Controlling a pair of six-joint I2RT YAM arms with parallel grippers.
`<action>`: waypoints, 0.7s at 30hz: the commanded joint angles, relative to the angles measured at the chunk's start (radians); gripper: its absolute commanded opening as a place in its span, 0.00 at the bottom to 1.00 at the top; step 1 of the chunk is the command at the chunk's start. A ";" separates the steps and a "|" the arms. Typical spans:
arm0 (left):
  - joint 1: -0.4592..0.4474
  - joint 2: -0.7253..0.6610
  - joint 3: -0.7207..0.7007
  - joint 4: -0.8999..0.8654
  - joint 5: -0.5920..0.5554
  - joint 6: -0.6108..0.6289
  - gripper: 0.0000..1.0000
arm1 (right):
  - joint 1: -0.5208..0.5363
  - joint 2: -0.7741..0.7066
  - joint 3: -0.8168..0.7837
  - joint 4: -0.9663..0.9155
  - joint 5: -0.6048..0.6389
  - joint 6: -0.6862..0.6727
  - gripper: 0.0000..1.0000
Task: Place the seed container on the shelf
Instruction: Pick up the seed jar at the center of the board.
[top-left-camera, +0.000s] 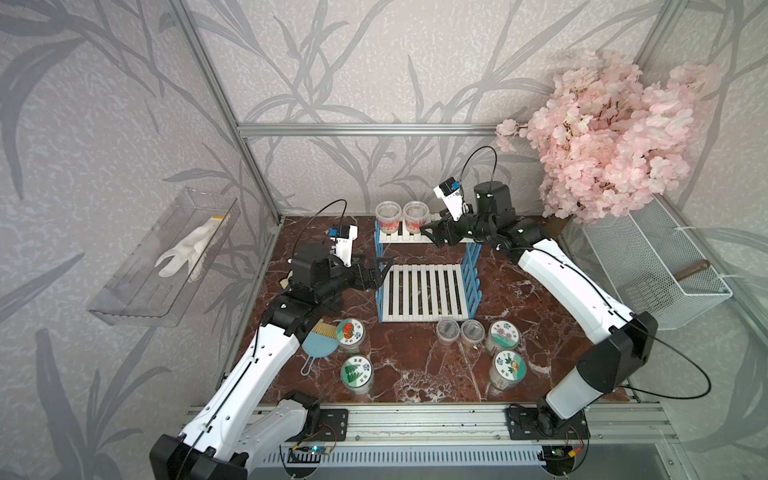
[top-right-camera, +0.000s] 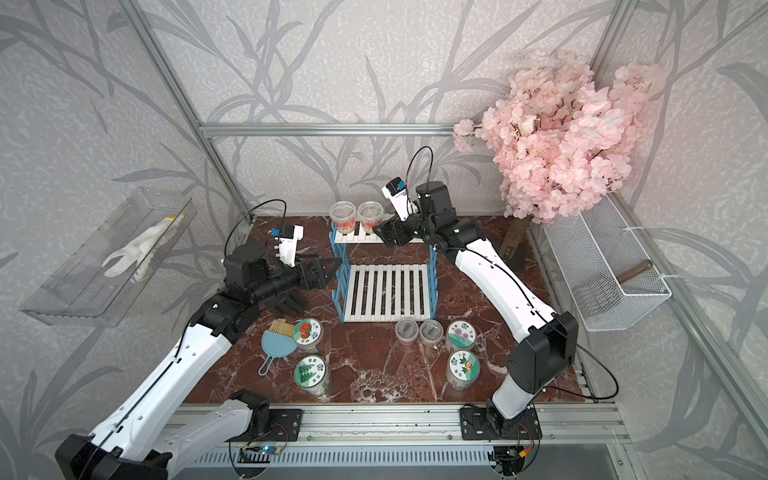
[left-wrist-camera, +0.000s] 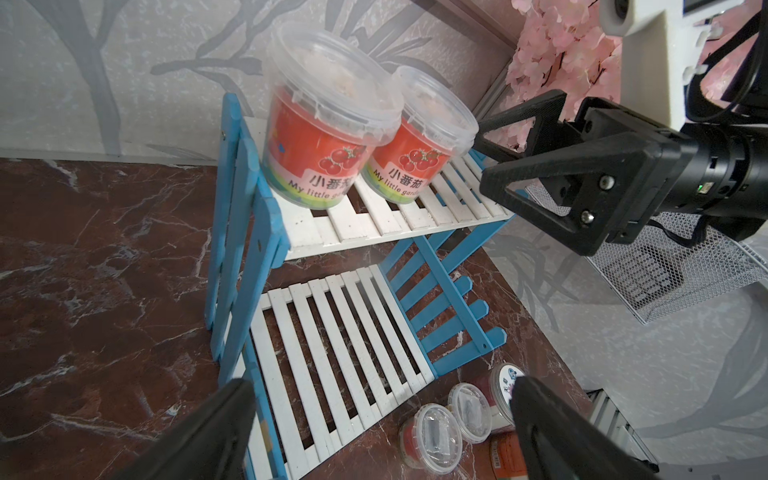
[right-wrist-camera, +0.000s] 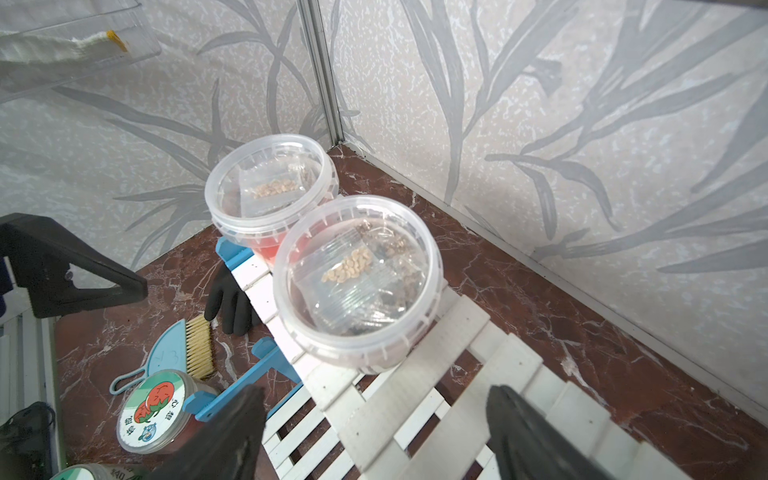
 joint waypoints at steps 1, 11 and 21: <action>0.004 -0.033 -0.008 -0.037 0.022 0.041 1.00 | 0.001 -0.098 -0.056 0.047 0.006 0.022 0.90; 0.002 -0.066 -0.040 -0.152 0.183 0.054 0.99 | 0.001 -0.385 -0.485 0.148 0.041 0.179 0.99; -0.284 -0.057 -0.142 -0.137 0.083 0.118 0.99 | 0.004 -0.588 -0.837 0.123 -0.004 0.317 0.99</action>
